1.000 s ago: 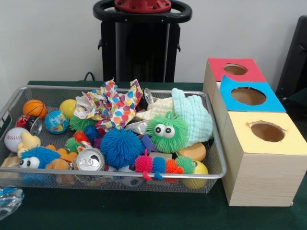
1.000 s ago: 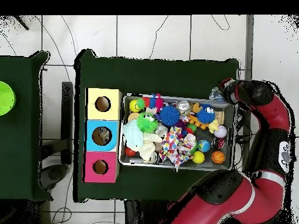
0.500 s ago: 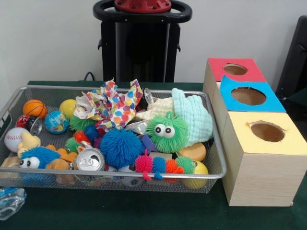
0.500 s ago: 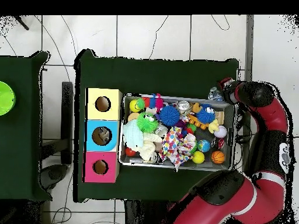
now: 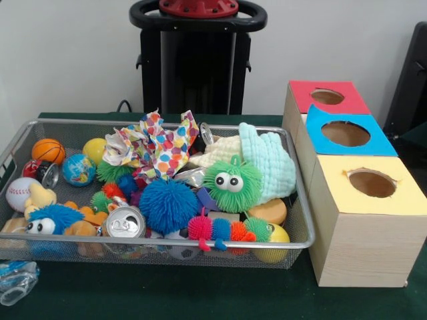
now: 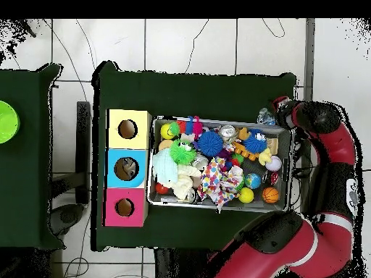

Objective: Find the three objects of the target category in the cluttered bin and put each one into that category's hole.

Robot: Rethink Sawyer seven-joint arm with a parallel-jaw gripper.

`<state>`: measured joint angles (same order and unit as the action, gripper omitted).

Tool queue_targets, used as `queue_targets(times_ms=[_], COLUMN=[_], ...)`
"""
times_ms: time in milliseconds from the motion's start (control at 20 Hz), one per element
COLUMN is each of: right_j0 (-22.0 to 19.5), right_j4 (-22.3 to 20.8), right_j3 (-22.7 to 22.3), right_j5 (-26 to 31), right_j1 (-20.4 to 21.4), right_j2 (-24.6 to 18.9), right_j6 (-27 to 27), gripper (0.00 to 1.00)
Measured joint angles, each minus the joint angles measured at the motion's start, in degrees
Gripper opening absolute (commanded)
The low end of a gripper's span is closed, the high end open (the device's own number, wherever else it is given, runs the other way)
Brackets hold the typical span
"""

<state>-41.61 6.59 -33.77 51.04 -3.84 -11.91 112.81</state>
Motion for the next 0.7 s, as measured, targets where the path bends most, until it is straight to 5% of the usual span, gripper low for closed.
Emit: queue_targets(times_ms=[300,700], right_j0=[0.0,2.5], right_j4=[2.5,6.9], right_j3=[1.1,4.8], right_j5=[2.4,12.7], right_j1=[-1.1,-4.2], right_j2=[0.0,-0.7], right_j6=[0.0,0.0], gripper=[1.0,1.0])
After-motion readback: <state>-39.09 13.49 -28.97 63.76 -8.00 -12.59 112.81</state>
